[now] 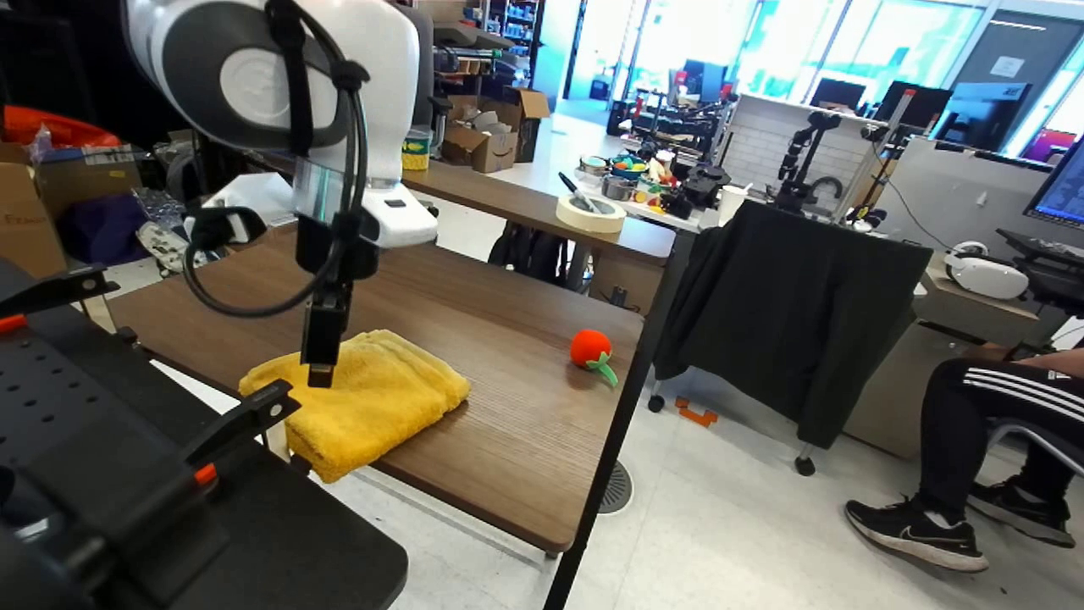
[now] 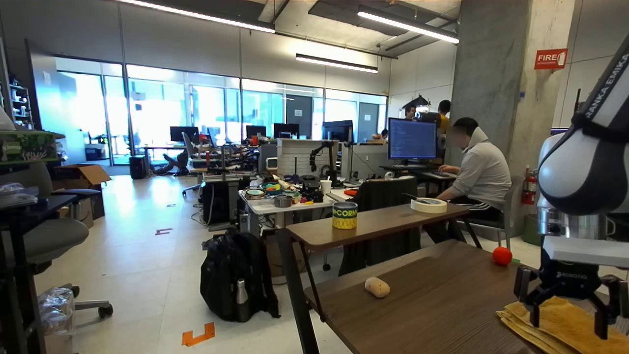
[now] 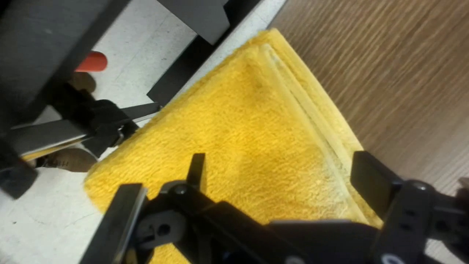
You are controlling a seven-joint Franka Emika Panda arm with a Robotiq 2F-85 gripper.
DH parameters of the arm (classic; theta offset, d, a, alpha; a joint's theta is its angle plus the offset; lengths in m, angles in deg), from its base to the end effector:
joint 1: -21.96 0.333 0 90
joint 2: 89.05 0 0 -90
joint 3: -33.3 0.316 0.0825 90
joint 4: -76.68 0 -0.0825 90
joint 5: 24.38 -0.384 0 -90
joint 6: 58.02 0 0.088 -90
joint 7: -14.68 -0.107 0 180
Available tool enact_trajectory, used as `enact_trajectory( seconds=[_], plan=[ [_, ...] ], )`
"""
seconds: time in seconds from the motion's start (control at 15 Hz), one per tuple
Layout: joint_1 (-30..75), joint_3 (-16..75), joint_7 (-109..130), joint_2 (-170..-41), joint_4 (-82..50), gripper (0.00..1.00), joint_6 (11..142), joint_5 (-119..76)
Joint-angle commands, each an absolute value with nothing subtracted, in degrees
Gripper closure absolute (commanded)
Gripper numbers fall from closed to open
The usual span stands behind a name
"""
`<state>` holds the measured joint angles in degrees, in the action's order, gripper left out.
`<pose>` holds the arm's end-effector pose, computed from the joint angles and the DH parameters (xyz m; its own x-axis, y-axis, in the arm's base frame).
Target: Wipe the table with the yellow towel
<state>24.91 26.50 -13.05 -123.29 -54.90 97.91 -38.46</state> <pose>0.4864 -0.0488 0.0777 0.7077 -0.6926 -0.1397 -0.6893 -0.7202 0.0784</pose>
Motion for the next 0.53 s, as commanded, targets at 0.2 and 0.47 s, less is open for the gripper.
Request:
enact_trajectory(
  seconds=[0.2, 0.47],
  plan=[
    [17.9, 31.5, -11.5, -136.6, -44.7, 0.0, 110.9, -46.5],
    [14.0, 31.0, -12.3, -139.9, -39.6, 0.0, 115.3, -49.5]
  ],
)
